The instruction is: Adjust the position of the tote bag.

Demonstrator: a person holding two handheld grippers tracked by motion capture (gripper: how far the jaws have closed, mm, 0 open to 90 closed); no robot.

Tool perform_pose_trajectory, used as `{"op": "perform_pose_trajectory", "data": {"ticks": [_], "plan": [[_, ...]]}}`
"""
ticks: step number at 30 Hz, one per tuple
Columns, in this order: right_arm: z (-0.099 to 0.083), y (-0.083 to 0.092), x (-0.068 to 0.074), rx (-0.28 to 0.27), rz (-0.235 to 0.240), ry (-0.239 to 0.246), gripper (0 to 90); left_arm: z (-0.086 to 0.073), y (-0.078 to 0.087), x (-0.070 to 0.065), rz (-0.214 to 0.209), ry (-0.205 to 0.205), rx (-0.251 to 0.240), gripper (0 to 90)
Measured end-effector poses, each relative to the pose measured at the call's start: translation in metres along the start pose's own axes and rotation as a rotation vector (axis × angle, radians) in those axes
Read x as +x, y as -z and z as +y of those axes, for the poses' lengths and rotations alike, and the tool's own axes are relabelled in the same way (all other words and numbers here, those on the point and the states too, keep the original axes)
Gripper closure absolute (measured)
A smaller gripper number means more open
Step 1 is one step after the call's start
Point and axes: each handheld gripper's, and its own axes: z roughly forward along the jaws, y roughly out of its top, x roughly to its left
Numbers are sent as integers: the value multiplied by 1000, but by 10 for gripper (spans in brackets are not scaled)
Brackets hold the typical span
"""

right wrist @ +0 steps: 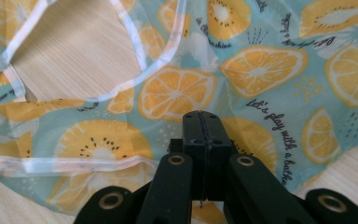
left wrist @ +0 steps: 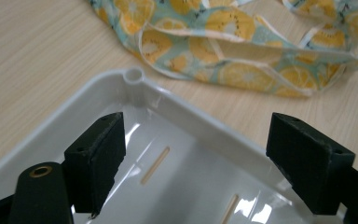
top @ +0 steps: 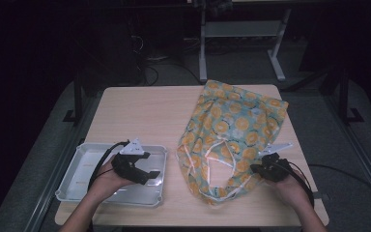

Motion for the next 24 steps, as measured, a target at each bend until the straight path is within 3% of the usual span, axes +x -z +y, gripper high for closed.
{"op": "perform_pose_trajectory", "data": {"ticks": [3,5,8,9,14,15,17,18,20,24], "plan": [[-1,-2,0,13,-1,9,895,9,-3,1,-16,-12,-4,227],[-2,-5,1,33,-3,12,895,19,-7,4,-44,0,-18,273],[-3,-6,0,38,-2,22,895,27,-12,6,-54,8,-20,312],[-3,-7,0,40,-1,27,895,34,-17,9,-67,0,-21,375],[-4,-7,0,38,-1,29,895,49,-27,13,-92,-1,-11,503],[-4,-7,0,39,0,28,895,55,-32,16,-101,-2,-1,589],[-4,-7,0,39,0,28,895,58,-34,17,-100,-14,1,672],[-4,-7,0,39,0,28,895,62,-36,18,-104,-16,12,672],[-4,-7,0,40,2,25,894,68,-43,20,-112,-20,27,793],[-4,-7,0,40,8,25,895,82,-64,22,-134,-25,56,896]]}}
